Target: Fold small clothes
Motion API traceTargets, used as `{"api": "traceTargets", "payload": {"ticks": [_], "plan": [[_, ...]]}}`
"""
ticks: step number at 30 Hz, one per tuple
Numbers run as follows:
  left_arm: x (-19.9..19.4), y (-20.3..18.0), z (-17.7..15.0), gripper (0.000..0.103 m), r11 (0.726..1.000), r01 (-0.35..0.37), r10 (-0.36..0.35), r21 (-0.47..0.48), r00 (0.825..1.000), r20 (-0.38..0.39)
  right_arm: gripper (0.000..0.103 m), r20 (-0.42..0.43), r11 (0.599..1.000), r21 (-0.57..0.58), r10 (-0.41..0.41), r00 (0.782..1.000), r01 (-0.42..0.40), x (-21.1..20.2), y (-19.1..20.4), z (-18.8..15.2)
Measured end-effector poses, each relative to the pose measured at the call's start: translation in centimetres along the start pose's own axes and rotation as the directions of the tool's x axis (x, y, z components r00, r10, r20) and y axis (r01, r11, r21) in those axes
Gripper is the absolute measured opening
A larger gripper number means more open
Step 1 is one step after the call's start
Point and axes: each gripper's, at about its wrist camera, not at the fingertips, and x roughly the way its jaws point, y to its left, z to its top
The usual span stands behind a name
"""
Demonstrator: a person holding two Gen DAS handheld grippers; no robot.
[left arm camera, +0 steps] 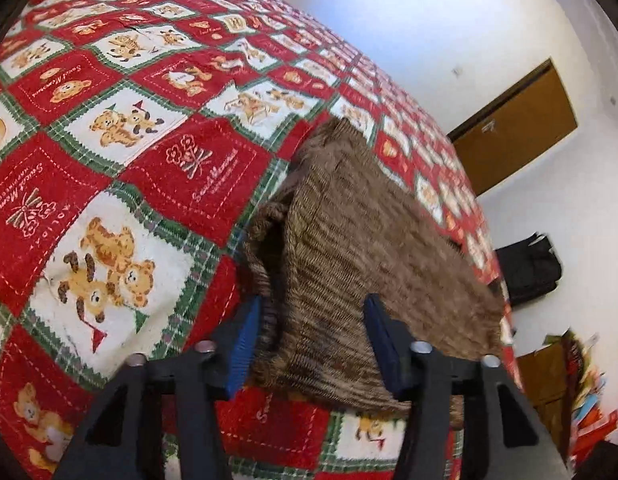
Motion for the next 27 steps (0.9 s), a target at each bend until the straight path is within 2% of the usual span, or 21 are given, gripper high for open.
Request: {"api": "traceTargets", "payload": {"ticks": [4,8,9,11,14,16,19,24,25,27], "plan": [[0.0,0.1,-0.3,0.030,0.998,-0.050,0.049,0.048,0.999,0.010,0.053,-0.009,1.000,0.003,-0.005,1.000,0.005,0.3,0.0,0.2],[-0.4,1.1,-0.5,0.026,0.997,-0.065,0.065,0.028,0.998,0.026,0.053,-0.033,1.000,-0.007,0.014,0.999,-0.014,1.3,0.4,1.7],[-0.4,1.2,-0.5,0.026,0.996,-0.077,0.076,0.032,0.996,0.036,0.055,-0.036,0.999,-0.023,0.025,0.999,-0.026,1.5,0.8,2.4],[-0.5,1.1,-0.6,0.026,0.993,-0.103,0.101,0.049,0.994,0.050,0.069,-0.042,0.997,-0.054,0.059,0.997,-0.061,2.1,1.6,3.7],[-0.2,0.8,-0.5,0.026,0.989,-0.127,0.124,0.078,0.991,0.045,0.072,-0.033,0.992,-0.065,0.103,0.994,-0.105,3.6,2.7,5.8],[0.0,1.0,-0.3,0.027,0.991,-0.120,0.118,0.060,0.992,0.038,0.072,-0.063,0.990,-0.080,0.112,0.992,-0.117,5.6,3.6,7.2],[0.2,1.6,0.0,0.027,0.996,-0.094,0.094,0.004,0.995,0.034,0.072,-0.123,0.980,-0.066,0.177,0.976,-0.186,9.0,4.8,8.9],[0.2,0.5,-0.5,0.026,0.994,-0.091,0.088,0.059,0.995,0.049,0.072,-0.172,0.973,-0.107,0.185,0.968,-0.205,14.4,8.2,12.1],[0.3,0.5,-0.6,0.025,0.994,-0.091,0.087,0.056,0.995,0.055,0.072,-0.188,0.970,-0.120,0.188,0.964,-0.212,15.3,8.9,12.6],[0.3,0.9,-0.6,0.017,0.994,-0.097,0.094,0.044,0.994,0.062,0.072,-0.217,0.968,-0.124,0.188,0.958,-0.219,17.4,10.4,13.3]]}}
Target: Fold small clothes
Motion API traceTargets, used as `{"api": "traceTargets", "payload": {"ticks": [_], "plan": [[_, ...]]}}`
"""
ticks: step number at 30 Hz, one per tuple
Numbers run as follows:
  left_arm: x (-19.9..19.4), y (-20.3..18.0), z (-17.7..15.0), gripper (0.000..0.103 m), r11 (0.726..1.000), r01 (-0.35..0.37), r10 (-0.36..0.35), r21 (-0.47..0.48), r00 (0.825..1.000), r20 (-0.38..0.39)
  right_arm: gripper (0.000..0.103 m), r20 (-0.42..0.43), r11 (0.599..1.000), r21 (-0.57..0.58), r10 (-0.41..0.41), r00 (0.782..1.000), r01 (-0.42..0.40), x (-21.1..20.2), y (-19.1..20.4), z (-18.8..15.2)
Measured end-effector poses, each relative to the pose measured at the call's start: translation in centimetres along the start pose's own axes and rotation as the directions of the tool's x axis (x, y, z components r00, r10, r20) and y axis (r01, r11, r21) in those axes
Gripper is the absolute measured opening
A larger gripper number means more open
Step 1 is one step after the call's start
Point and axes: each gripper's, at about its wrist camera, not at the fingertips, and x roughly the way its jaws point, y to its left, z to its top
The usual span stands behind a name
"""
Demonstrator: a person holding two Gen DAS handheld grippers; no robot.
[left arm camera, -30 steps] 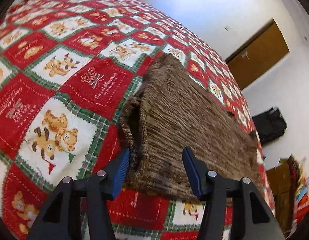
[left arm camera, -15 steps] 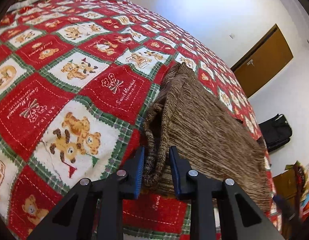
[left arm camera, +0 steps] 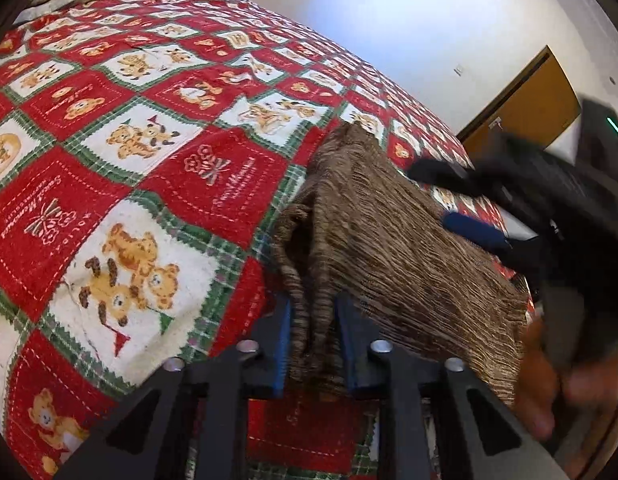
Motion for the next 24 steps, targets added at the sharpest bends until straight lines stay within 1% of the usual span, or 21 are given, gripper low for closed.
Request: {"api": "traceTargets", "payload": {"ticks": [1,3,6,7,8,10,12,15,16,17,18,19,20,21,22,23,24], "plan": [[0.0,0.3,0.0,0.017,1.000,0.001,-0.001,-0.008,1.000,0.002,0.072,-0.014,1.000,0.002,0.013,1.000,-0.013,0.9,0.3,0.6],[0.1,0.7,0.1,0.016,1.000,0.015,-0.015,-0.023,1.000,0.002,0.072,-0.038,1.000,0.003,0.006,0.999,-0.006,2.6,0.7,1.6],[0.0,0.6,0.0,0.016,1.000,0.007,-0.007,-0.021,1.000,0.014,0.072,-0.079,0.998,-0.054,-0.019,0.997,0.015,5.2,1.9,2.4],[0.0,0.5,-0.1,0.016,1.000,0.003,-0.002,-0.018,1.000,0.020,0.076,-0.091,0.996,-0.087,-0.044,0.995,0.036,6.1,2.5,2.5],[0.1,0.5,-0.1,0.016,1.000,-0.001,0.001,-0.012,1.000,0.024,0.083,-0.097,0.992,-0.115,-0.069,0.993,0.058,6.6,3.0,2.4],[0.2,0.6,0.0,0.016,1.000,0.002,-0.001,-0.013,1.000,0.025,0.091,-0.082,0.981,-0.169,-0.114,0.990,0.099,7.3,3.6,2.3],[0.3,0.9,0.1,0.016,0.999,0.014,-0.013,-0.031,1.000,0.022,0.097,-0.092,0.970,-0.212,-0.143,0.985,0.121,8.1,4.0,1.9],[0.3,1.0,0.0,0.016,0.999,0.018,-0.017,-0.035,0.999,0.030,0.094,-0.099,0.935,-0.294,-0.238,0.966,0.200,9.2,4.5,1.7],[0.3,1.0,-0.1,0.016,0.999,0.015,-0.014,-0.033,0.999,0.034,0.092,-0.091,0.924,-0.316,-0.254,0.963,0.214,9.3,4.6,1.6],[0.3,0.9,-0.2,0.016,1.000,0.009,-0.008,-0.026,0.999,0.038,0.089,-0.088,0.922,-0.318,-0.260,0.962,0.220,9.2,4.6,1.5],[0.3,0.6,-0.2,0.014,1.000,-0.004,0.004,-0.010,0.999,0.040,0.080,-0.087,0.920,-0.316,-0.271,0.959,0.231,9.1,4.5,1.5],[0.3,0.3,-0.2,0.013,1.000,-0.017,0.017,0.005,0.999,0.040,0.066,-0.081,0.917,-0.312,-0.288,0.954,0.250,8.8,4.4,1.5],[0.3,0.2,-0.1,0.012,1.000,-0.023,0.022,0.014,0.999,0.040,0.049,-0.075,0.914,-0.307,-0.302,0.950,0.266,8.5,4.2,1.6],[0.3,0.1,0.0,0.011,0.999,-0.024,0.023,0.021,0.999,0.037,0.042,-0.070,0.912,-0.297,-0.315,0.946,0.282,8.1,3.9,1.7],[0.3,-0.1,0.2,0.011,0.999,-0.022,0.021,0.028,0.999,0.031,0.030,-0.070,0.919,-0.272,-0.313,0.947,0.284,7.5,3.3,1.9],[0.2,-0.2,0.4,0.010,0.999,-0.019,0.018,0.034,0.999,0.028,0.024,-0.071,0.931,-0.246,-0.296,0.953,0.270,7.0,2.7,2.1],[0.1,-0.4,0.5,0.010,0.999,-0.018,0.017,0.045,1.000,0.026,0.022,-0.075,0.947,-0.212,-0.264,0.962,0.243,6.5,2.0,2.3]]}}
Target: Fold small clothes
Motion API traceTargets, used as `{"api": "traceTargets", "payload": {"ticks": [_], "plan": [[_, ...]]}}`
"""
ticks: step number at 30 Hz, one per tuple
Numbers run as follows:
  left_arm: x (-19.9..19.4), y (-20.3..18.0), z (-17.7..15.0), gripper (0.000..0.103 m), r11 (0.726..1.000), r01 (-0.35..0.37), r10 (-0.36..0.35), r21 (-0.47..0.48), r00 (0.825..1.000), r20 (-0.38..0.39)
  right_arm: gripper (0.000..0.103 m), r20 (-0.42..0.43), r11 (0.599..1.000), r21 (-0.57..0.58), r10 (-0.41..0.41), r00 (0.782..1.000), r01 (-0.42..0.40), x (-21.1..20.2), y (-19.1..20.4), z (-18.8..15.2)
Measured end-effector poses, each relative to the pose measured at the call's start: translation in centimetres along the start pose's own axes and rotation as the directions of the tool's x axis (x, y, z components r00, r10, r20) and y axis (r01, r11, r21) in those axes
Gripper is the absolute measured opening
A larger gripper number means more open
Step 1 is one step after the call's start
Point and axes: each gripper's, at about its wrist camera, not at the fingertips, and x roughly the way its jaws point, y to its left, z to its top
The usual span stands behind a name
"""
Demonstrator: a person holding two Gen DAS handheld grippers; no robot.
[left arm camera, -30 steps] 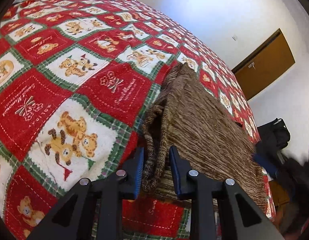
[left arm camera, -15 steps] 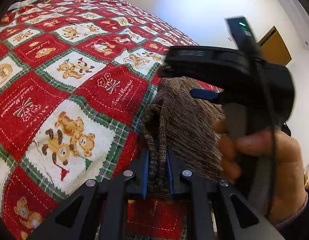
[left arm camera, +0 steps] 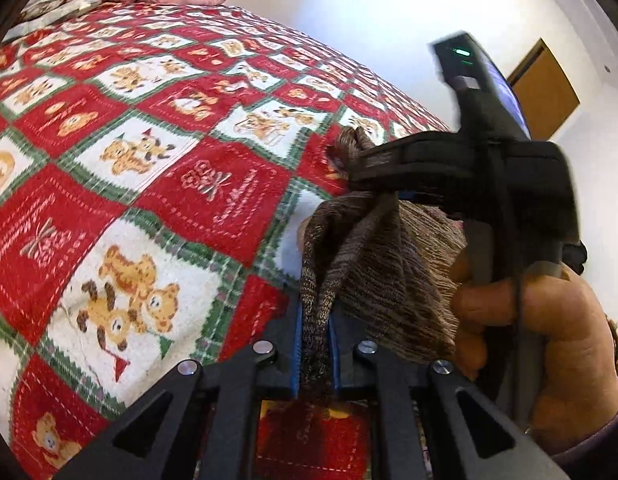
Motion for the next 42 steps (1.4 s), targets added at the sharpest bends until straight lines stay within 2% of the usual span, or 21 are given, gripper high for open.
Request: {"api": "traceTargets", "payload": {"ticks": [4,5,11,13,17,19,22,26,29,35,37,38,40,42], "plan": [[-1.1,-2.1,0.4,0.010,0.995,0.003,-0.006,0.098,1.000,0.022,0.020,0.026,0.970,0.152,0.187,0.982,-0.189,-1.7,-3.8,-0.3],[-1.4,-2.7,0.3,0.010,0.993,0.010,-0.013,0.118,1.000,0.027,0.020,0.039,0.963,0.165,0.209,0.977,-0.213,-2.1,-4.3,-0.3],[-3.3,-7.3,0.1,0.010,0.966,0.059,-0.076,0.250,0.996,0.056,0.020,0.102,0.932,0.219,0.272,0.957,-0.289,-6.1,-8.6,-0.9],[-4.1,-9.8,-0.1,0.010,0.945,0.082,-0.110,0.316,0.991,0.071,0.020,0.123,0.924,0.232,0.282,0.952,-0.304,-7.8,-10.7,-1.2],[-5.2,-15.1,-1.4,0.010,0.894,0.145,-0.191,0.423,0.979,0.070,0.019,0.153,0.930,0.223,0.264,0.952,-0.293,-10.9,-14.9,-2.4],[-5.1,-17.4,-2.4,0.010,0.873,0.153,-0.206,0.464,0.976,0.065,0.019,0.166,0.932,0.223,0.253,0.953,-0.286,-12.3,-17.2,-3.4],[-4.5,-21.7,-4.5,0.010,0.823,0.196,-0.249,0.533,0.968,0.029,0.019,0.167,0.943,0.224,0.212,0.963,-0.246,-13.6,-20.8,-5.1],[-3.1,-25.7,-7.5,0.010,0.769,0.243,-0.278,0.591,0.960,-0.032,0.019,0.152,0.942,0.250,0.189,0.970,-0.223,-13.2,-25.5,-8.0],[-1.2,-27.8,-9.7,0.010,0.737,0.262,-0.267,0.623,0.960,-0.087,0.019,0.130,0.935,0.276,0.191,0.973,-0.221,-11.5,-28.0,-10.2],[1.7,-29.2,-12.7,0.010,0.715,0.281,-0.224,0.640,0.959,-0.171,0.021,0.123,0.916,0.308,0.229,0.966,-0.256,-9.7,-30.9,-12.6],[2.2,-29.2,-13.4,0.010,0.711,0.276,-0.199,0.647,0.961,-0.191,0.030,0.116,0.916,0.307,0.234,0.965,-0.259,-9.1,-31.0,-12.8],[2.3,-28.8,-13.5,0.010,0.708,0.279,-0.188,0.649,0.960,-0.207,0.042,0.114,0.915,0.314,0.227,0.967,-0.252,-8.9,-31.1,-12.9],[2.0,-28.0,-13.4,0.011,0.707,0.309,-0.184,0.636,0.949,-0.256,0.053,0.110,0.912,0.337,0.207,0.972,-0.232,-9.1,-31.7,-13.4],[1.3,-26.8,-12.9,0.011,0.696,0.343,-0.191,0.631,0.935,-0.297,0.054,0.125,0.904,0.368,0.184,0.975,-0.218,-10.2,-32.5,-14.1]]}}
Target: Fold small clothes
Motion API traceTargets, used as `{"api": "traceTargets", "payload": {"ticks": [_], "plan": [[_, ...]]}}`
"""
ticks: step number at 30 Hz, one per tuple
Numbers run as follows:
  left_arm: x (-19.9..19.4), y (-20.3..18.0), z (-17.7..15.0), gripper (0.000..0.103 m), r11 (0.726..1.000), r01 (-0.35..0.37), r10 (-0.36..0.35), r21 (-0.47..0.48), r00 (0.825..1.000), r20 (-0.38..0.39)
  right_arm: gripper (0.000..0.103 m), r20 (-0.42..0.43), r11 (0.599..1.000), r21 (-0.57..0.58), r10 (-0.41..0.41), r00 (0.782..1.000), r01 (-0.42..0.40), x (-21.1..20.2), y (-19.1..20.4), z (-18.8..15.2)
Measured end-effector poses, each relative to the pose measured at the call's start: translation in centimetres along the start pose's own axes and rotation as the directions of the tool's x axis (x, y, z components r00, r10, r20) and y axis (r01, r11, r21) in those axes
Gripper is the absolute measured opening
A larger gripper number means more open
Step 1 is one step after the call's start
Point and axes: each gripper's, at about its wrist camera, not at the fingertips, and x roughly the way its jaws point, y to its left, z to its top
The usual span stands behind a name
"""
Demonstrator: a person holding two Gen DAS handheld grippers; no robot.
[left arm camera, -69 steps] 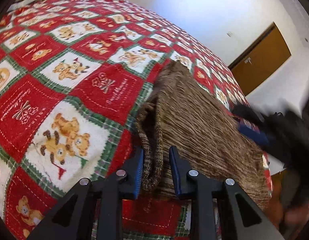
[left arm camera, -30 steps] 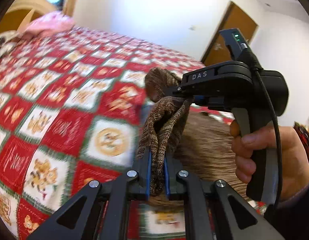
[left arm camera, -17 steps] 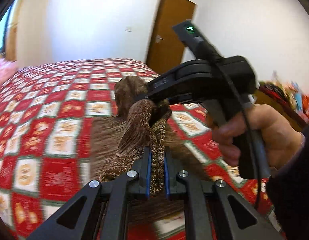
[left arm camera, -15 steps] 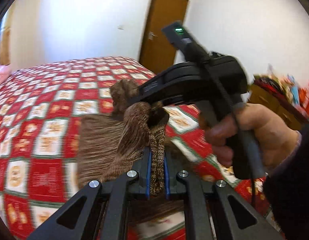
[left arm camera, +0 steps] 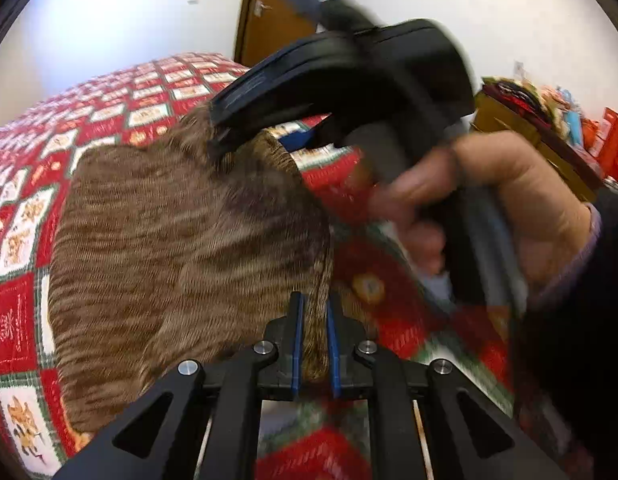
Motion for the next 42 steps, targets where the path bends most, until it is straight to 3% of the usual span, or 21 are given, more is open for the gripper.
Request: {"api": "traceTargets", "payload": {"ticks": [4,10,13,17,21,24,25,26,28,31,33,36,37,39,40,41,42], "plan": [[-3.6,3.2,-1.9,0.011,0.998,0.054,-0.054,-0.015,0.998,0.022,0.056,0.068,0.994,0.111,-0.013,0.998,0.005,-5.1,-1.5,-1.5],[-7.1,8.4,-3.8,0.011,0.990,-0.081,0.087,-0.114,0.995,0.049,0.056,0.111,0.997,0.073,-0.047,0.993,0.039,-9.6,2.2,-6.7],[-9.0,10.1,-4.9,0.011,0.979,-0.163,0.170,-0.123,0.984,0.049,0.056,0.104,0.990,0.104,-0.109,0.989,0.098,-9.4,3.8,-9.7],[-10.1,12.3,-6.1,0.011,0.969,-0.187,0.195,-0.160,0.980,0.037,0.058,0.075,0.986,0.108,-0.132,0.988,0.123,-7.9,5.1,-12.8],[-9.5,13.2,-6.6,0.011,0.962,-0.184,0.189,-0.200,0.982,0.007,0.058,0.006,0.987,0.107,-0.122,0.993,0.120,-5.5,5.7,-13.7],[-9.2,12.8,-6.3,0.011,0.963,-0.170,0.174,-0.207,0.985,0.001,0.043,-0.012,0.975,0.028,-0.220,0.975,0.220,-4.0,6.3,-13.2],[-9.0,12.7,-6.0,0.011,0.965,-0.161,0.164,-0.209,0.986,-0.002,0.030,-0.023,0.969,-0.011,-0.248,0.969,0.248,-3.6,6.7,-13.1],[-9.1,12.6,-5.9,0.011,0.966,-0.156,0.158,-0.208,0.987,-0.005,0.024,-0.028,0.958,-0.056,-0.282,0.959,0.281,-3.4,7.0,-13.1],[-8.8,12.8,-5.1,0.011,0.966,-0.147,0.149,-0.213,0.989,-0.006,0.017,-0.036,0.951,-0.121,-0.289,0.957,0.283,-3.8,6.9,-12.9],[-8.3,13.8,-4.3,0.011,0.960,-0.146,0.148,-0.238,0.989,-0.011,0.011,-0.068,0.956,-0.110,-0.282,0.957,0.273,-4.9,5.1,-12.4],[-8.0,14.7,-3.7,0.011,0.955,-0.150,0.150,-0.255,0.988,-0.022,0.013,-0.101,0.943,-0.162,-0.308,0.946,0.290,-4.9,4.8,-12.7],[-7.9,16.1,-1.9,0.011,0.954,-0.152,0.155,-0.259,0.988,-0.008,0.020,-0.126,0.980,-0.110,-0.178,0.976,0.165,-6.5,4.1,-12.0],[-7.8,16.6,-1.2,0.011,0.952,-0.154,0.159,-0.265,0.987,-0.001,0.027,-0.106,0.986,-0.083,-0.151,0.983,0.142,-7.2,3.9,-11.5],[-6.9,17.4,0.5,0.011,0.950,-0.155,0.159,-0.270,0.987,-0.007,0.061,0.000,0.996,-0.026,-0.082,0.997,0.082,-9.1,3.7,-9.7],[-6.3,17.6,1.3,0.011,0.952,-0.163,0.163,-0.260,0.986,-0.022,0.085,0.066,0.998,-0.003,-0.069,0.995,0.069,-9.7,3.6,-8.5],[-5.5,17.7,2.1,0.011,0.953,-0.181,0.177,-0.242,0.983,-0.038,0.088,0.113,0.997,0.003,-0.072,0.991,0.072,-9.9,3.5,-7.3],[-4.9,17.7,2.6,0.011,0.953,-0.202,0.196,-0.225,0.979,-0.050,0.078,0.143,0.996,-0.002,-0.092,0.985,0.094,-9.5,3.7,-6.1]]}}
